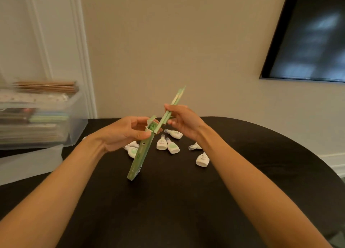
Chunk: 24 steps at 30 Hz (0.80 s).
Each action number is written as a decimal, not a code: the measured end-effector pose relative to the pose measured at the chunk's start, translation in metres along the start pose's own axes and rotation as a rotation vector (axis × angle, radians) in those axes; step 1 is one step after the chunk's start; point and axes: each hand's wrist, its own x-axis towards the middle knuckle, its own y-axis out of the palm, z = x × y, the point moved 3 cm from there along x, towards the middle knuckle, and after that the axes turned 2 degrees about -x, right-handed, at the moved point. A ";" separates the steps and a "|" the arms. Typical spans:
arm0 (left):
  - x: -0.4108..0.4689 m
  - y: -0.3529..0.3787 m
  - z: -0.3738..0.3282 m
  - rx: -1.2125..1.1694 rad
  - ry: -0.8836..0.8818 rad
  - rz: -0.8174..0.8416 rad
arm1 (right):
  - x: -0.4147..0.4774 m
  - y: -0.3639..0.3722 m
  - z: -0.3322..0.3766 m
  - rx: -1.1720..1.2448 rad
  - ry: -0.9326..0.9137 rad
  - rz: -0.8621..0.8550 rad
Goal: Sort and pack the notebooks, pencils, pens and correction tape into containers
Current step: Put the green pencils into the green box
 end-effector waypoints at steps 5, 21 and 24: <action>-0.008 -0.004 -0.001 -0.016 0.019 -0.024 | 0.001 0.011 0.011 0.064 -0.110 -0.151; 0.013 0.006 -0.002 0.039 0.013 -0.288 | 0.000 0.027 0.028 -0.558 -0.150 -0.169; 0.017 0.009 -0.003 0.090 0.015 -0.333 | 0.004 0.031 0.021 -0.715 -0.170 -0.148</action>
